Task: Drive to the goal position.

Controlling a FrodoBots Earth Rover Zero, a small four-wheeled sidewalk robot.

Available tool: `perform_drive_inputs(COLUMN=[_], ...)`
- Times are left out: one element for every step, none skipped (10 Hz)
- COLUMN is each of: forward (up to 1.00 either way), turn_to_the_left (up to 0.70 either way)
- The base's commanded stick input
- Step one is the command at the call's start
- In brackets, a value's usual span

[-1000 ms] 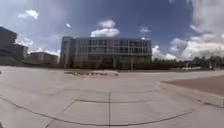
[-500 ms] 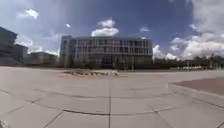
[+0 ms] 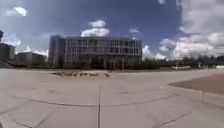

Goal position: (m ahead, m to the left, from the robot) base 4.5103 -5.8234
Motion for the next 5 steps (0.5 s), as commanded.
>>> perform_drive_inputs(forward=[1.0,1.0,1.0,1.0,1.0], turn_to_the_left=[0.0,0.0,0.0,-0.04,-0.19])
